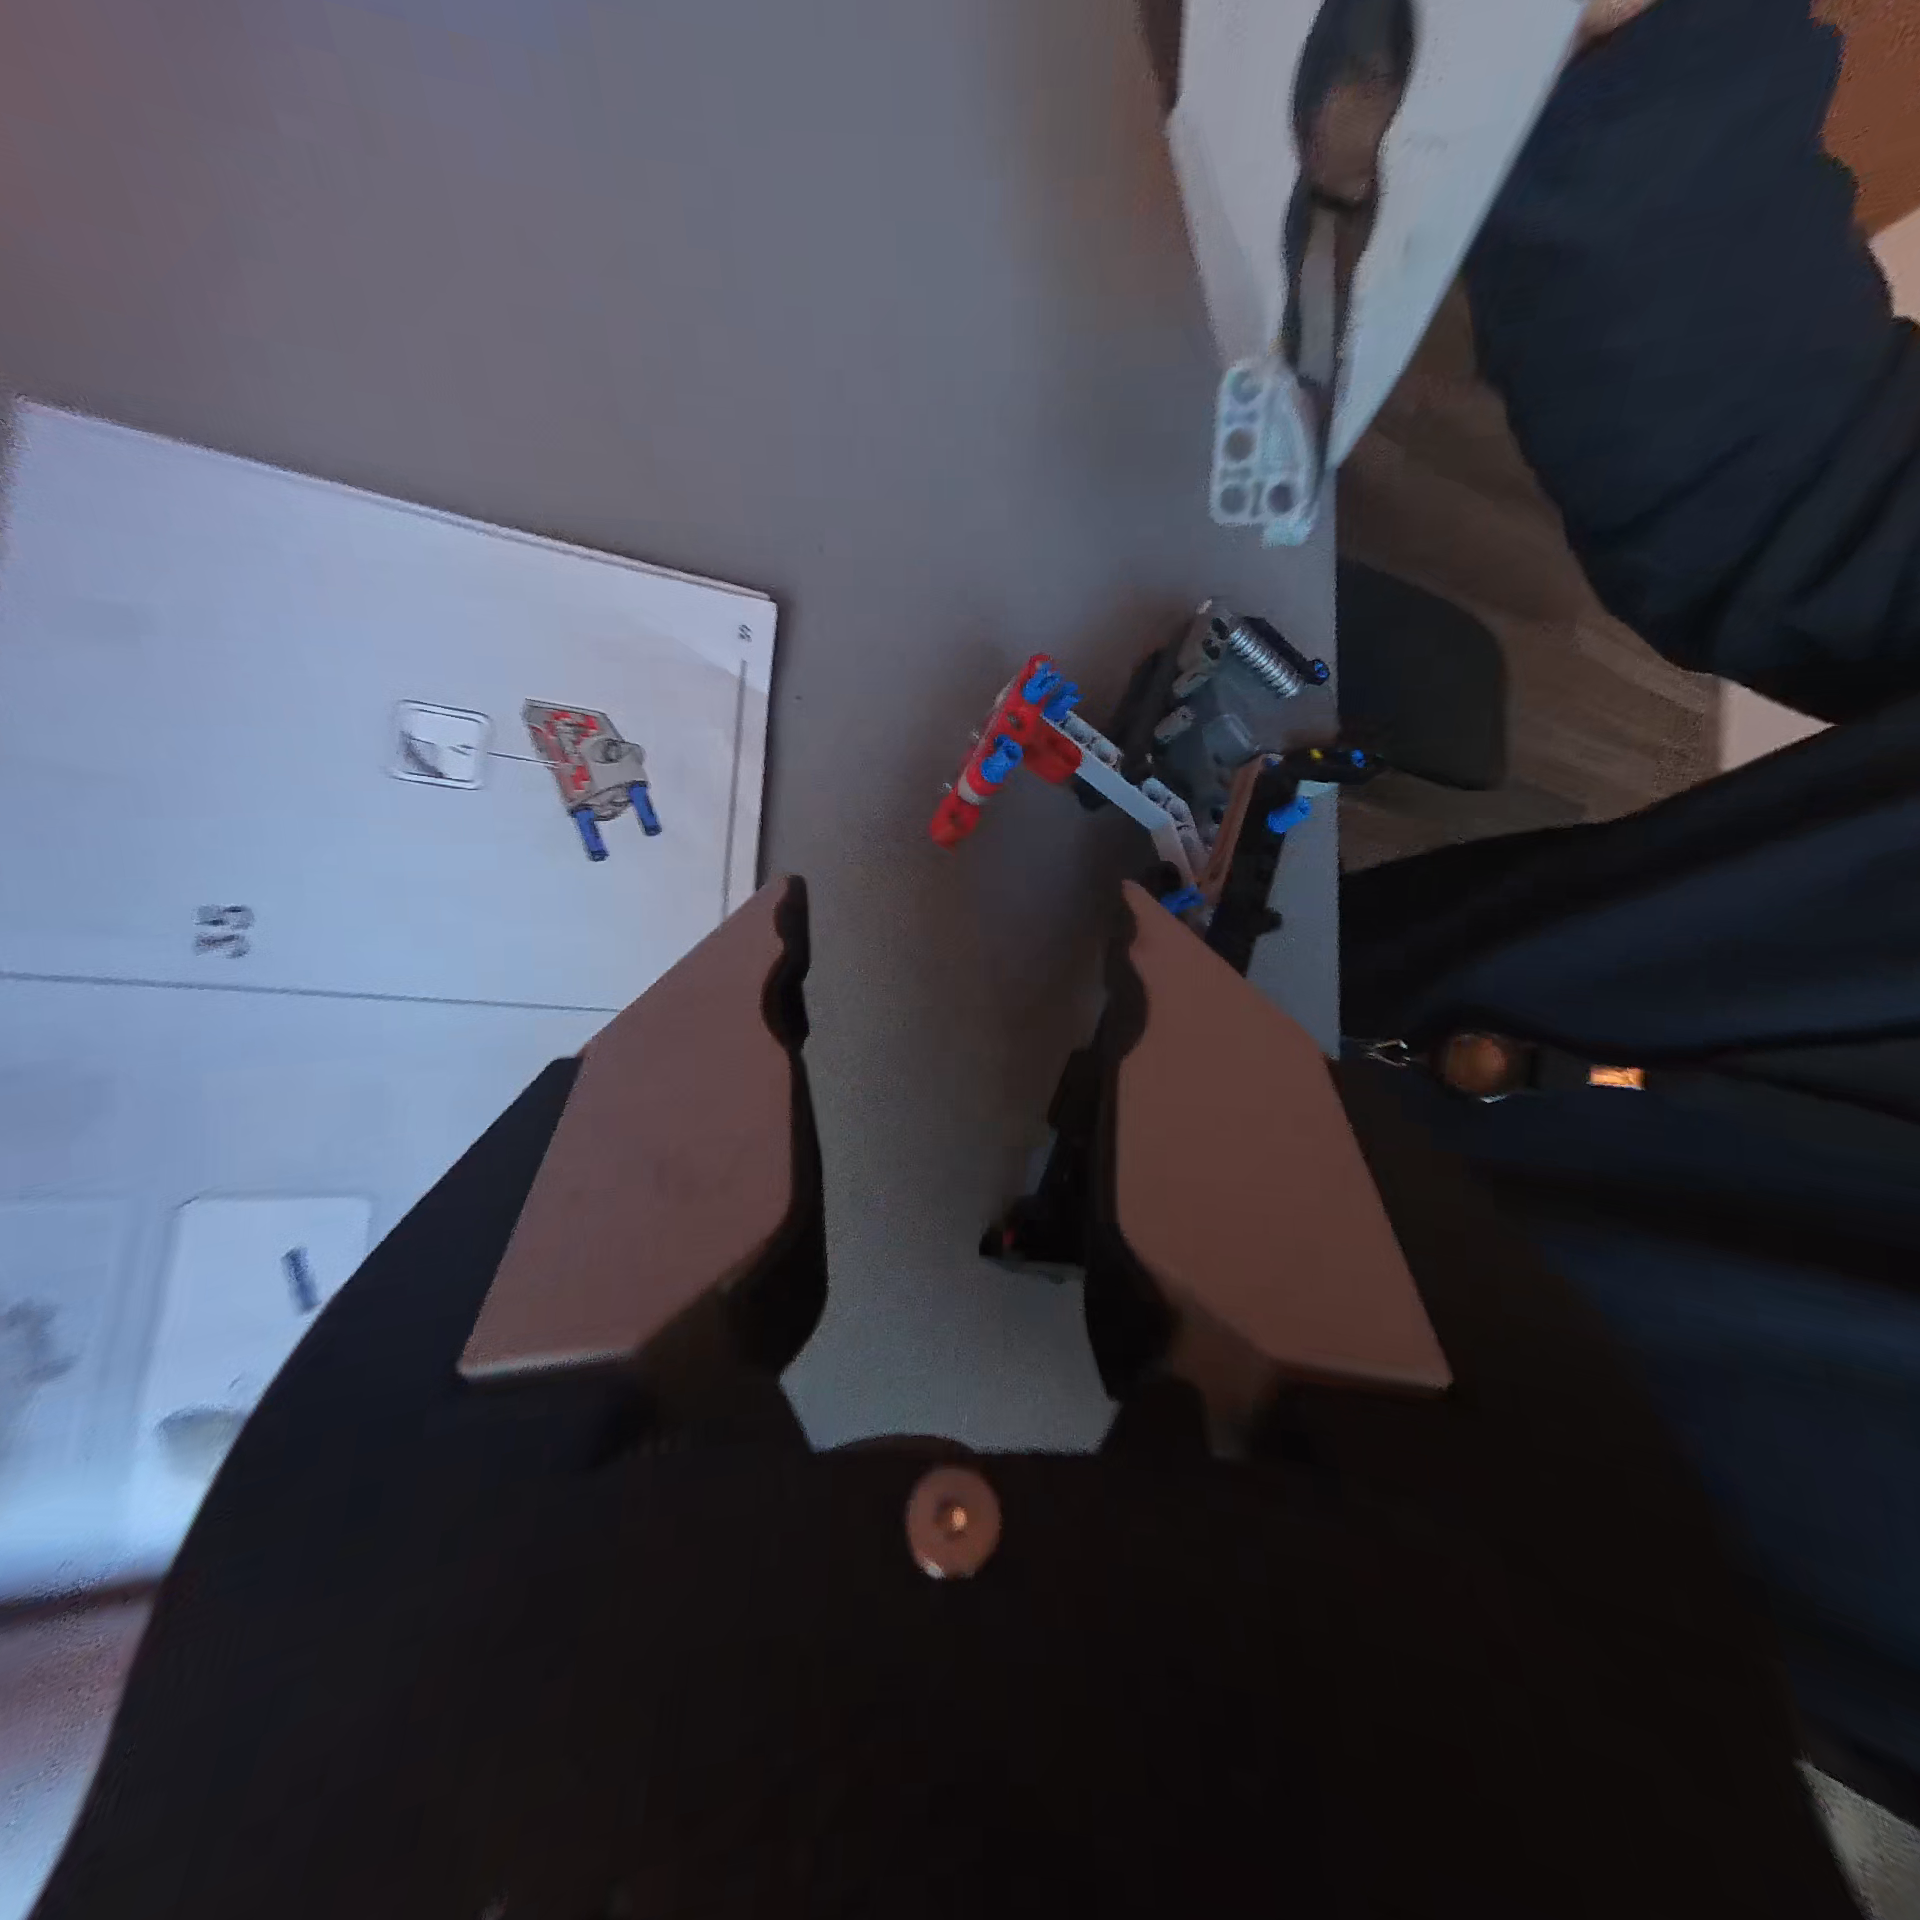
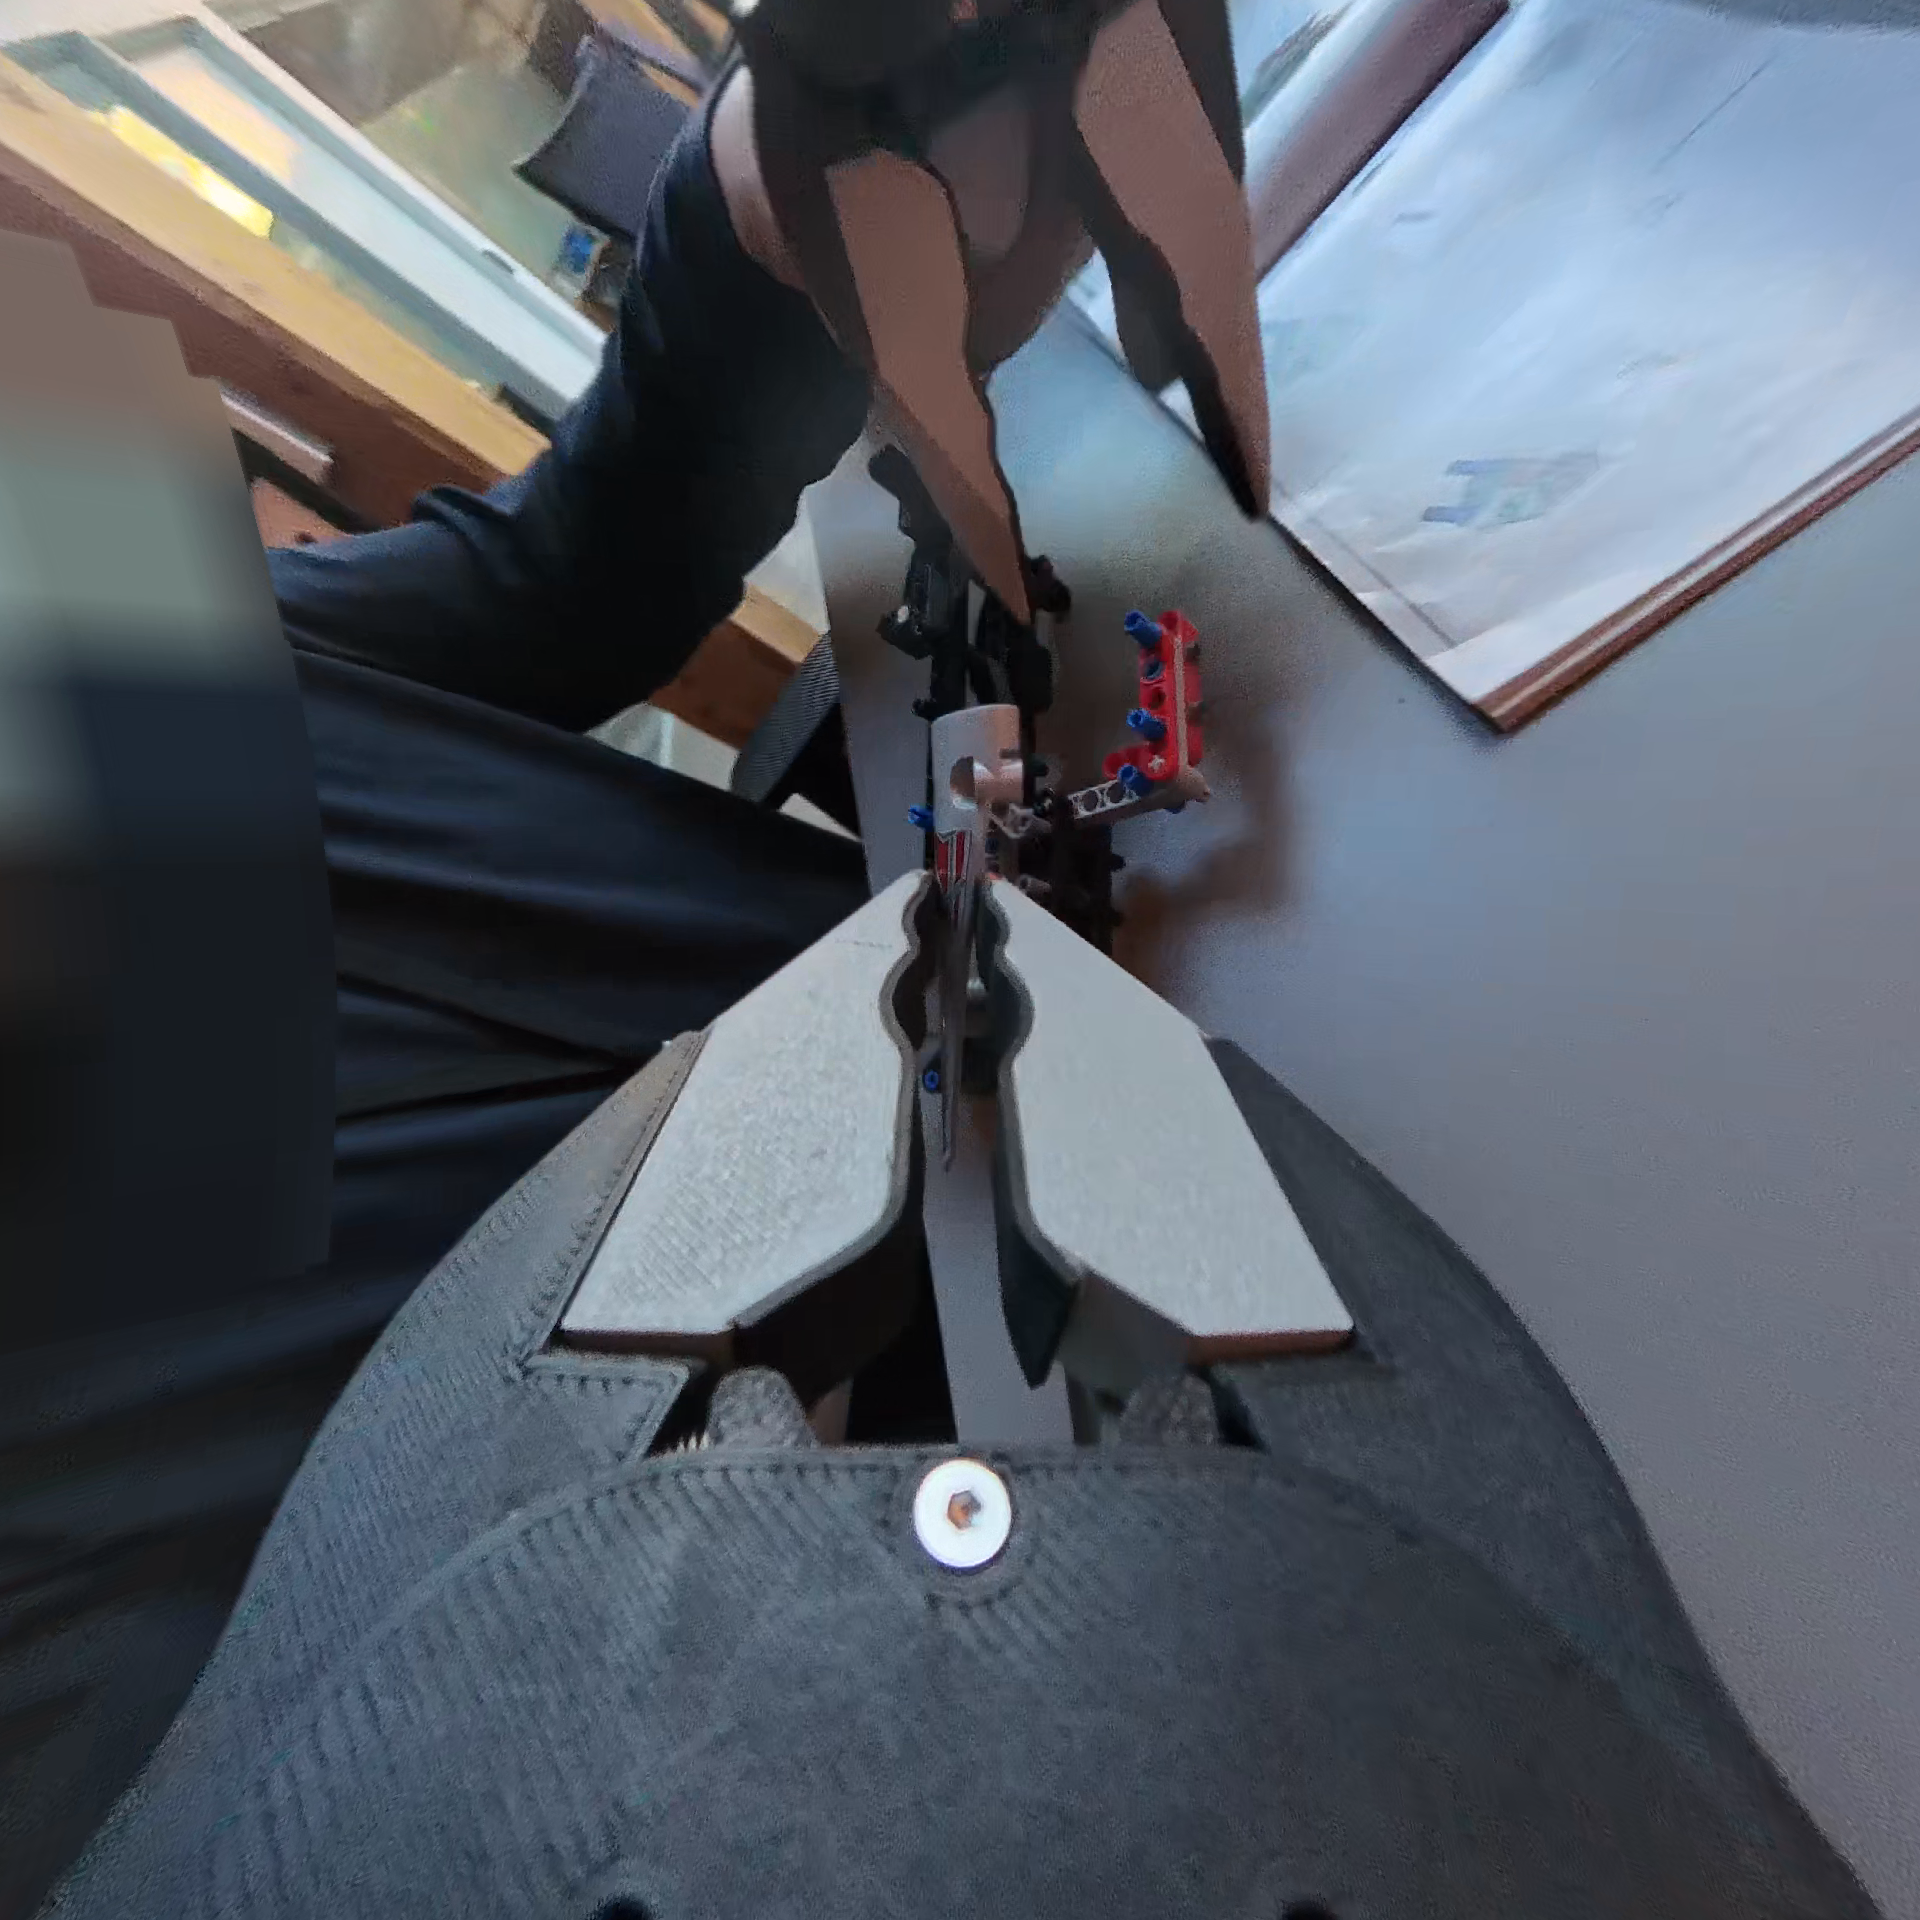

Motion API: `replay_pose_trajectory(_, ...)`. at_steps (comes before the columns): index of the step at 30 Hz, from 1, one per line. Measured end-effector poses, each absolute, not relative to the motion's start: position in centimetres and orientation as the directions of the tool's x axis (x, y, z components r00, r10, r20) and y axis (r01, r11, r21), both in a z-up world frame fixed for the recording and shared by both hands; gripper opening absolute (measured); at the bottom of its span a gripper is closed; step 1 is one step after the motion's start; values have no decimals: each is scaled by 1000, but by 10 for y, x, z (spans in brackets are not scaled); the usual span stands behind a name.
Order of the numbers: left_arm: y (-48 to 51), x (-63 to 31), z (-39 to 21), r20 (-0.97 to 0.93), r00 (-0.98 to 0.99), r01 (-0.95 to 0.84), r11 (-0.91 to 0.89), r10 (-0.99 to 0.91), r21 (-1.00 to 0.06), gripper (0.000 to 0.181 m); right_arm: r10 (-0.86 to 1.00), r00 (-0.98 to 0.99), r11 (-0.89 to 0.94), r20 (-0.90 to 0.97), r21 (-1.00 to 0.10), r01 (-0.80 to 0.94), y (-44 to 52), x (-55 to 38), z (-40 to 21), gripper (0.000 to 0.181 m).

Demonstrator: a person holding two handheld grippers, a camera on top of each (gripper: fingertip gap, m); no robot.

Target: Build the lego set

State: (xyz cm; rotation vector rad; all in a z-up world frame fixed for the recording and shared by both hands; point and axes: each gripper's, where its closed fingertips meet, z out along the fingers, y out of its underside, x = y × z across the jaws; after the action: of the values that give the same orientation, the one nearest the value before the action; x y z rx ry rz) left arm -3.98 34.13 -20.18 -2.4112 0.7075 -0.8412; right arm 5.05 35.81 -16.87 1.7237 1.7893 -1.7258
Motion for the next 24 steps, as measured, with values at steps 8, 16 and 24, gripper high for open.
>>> replay_pose_trajectory(8,338,-3,-166,444,543,-298,-658,-712,-692,36,496,-348,-244,-796,-512,824,338,35,-174,4)
replay_pose_trajectory(16,333,20,-160,599,396,-259,-710,-696,-654,22,528,-359,-249,-769,-545,801,337,34,-165,4)
replay_pose_trajectory(24,347,26,-161,600,442,-175,-720,-667,-671,13,615,-349,-223,-707,-581,783,336,32,-169,4)
